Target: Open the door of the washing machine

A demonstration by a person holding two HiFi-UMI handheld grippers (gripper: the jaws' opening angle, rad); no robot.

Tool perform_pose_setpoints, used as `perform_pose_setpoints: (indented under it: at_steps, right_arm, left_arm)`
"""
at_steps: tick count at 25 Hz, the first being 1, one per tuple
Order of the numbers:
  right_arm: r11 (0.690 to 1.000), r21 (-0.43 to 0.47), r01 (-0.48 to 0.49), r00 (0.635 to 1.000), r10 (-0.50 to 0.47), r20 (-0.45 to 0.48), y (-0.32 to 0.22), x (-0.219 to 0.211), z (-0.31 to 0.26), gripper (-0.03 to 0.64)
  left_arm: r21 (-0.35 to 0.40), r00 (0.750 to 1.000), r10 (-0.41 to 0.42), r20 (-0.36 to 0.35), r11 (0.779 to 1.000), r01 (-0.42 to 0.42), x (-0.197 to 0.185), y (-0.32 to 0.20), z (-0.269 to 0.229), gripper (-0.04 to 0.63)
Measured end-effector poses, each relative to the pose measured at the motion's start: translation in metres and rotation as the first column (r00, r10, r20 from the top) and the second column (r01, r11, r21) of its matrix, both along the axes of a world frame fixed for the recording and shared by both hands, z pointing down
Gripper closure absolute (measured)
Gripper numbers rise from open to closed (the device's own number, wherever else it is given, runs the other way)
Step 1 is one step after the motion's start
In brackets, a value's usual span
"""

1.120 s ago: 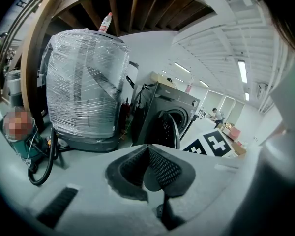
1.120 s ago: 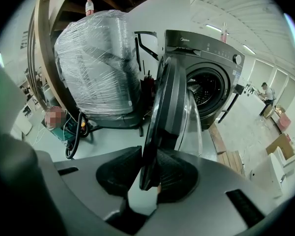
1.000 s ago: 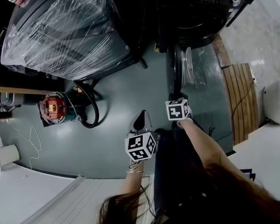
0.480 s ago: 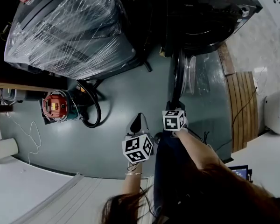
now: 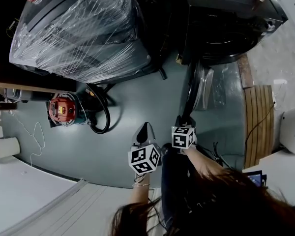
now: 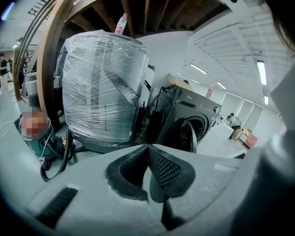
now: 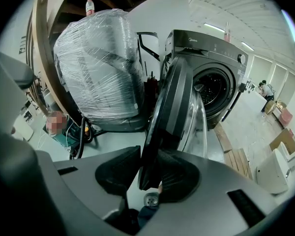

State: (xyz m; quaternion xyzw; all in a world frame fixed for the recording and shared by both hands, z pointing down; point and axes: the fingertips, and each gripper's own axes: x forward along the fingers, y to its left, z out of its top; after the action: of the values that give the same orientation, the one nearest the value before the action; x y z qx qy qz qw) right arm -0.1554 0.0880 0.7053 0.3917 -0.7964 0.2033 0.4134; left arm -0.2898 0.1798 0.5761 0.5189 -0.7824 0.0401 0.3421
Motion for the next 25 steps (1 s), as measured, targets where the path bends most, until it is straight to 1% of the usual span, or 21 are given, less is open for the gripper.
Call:
perform_pose_setpoints:
  at_steps: [5,9,12,19,22,25]
  right_arm:
    - [1.000,-0.012,0.007,1.000,-0.007,0.017,0.002,-0.016,0.000,0.515]
    - [1.000,-0.017,-0.001,1.000,0.001,0.021,0.003,-0.025,0.001,0.514]
    - [1.000,-0.019,-0.008,1.000,0.008,0.020,0.006,-0.030,0.002,0.514]
    - [0.999,0.007,-0.041,0.999,0.041,0.013,0.004,-0.040,0.001,0.514]
    - [0.998,0.004,-0.064,0.998,0.064,0.010,0.005,-0.046,0.001,0.515]
    - [0.997,0.005,-0.078,0.997,0.078,0.009,0.006,-0.053,0.002,0.515]
  left_arm:
    - [-0.015,1.000,-0.014,-0.001,1.000,0.014,-0.009,0.000,0.006,0.583]
    - [-0.018,1.000,-0.008,-0.003,1.000,0.007,-0.017,-0.001,0.008,0.583]
    - [-0.016,1.000,0.013,-0.005,1.000,-0.013,-0.025,-0.004,0.010,0.583]
    - [0.003,0.996,0.081,-0.021,0.997,-0.081,-0.040,-0.013,0.011,0.583]
    - [-0.003,0.993,0.118,-0.030,0.993,-0.119,-0.045,-0.011,0.014,0.583]
    - [-0.008,0.990,0.135,-0.043,0.991,-0.135,-0.051,-0.007,0.019,0.583]
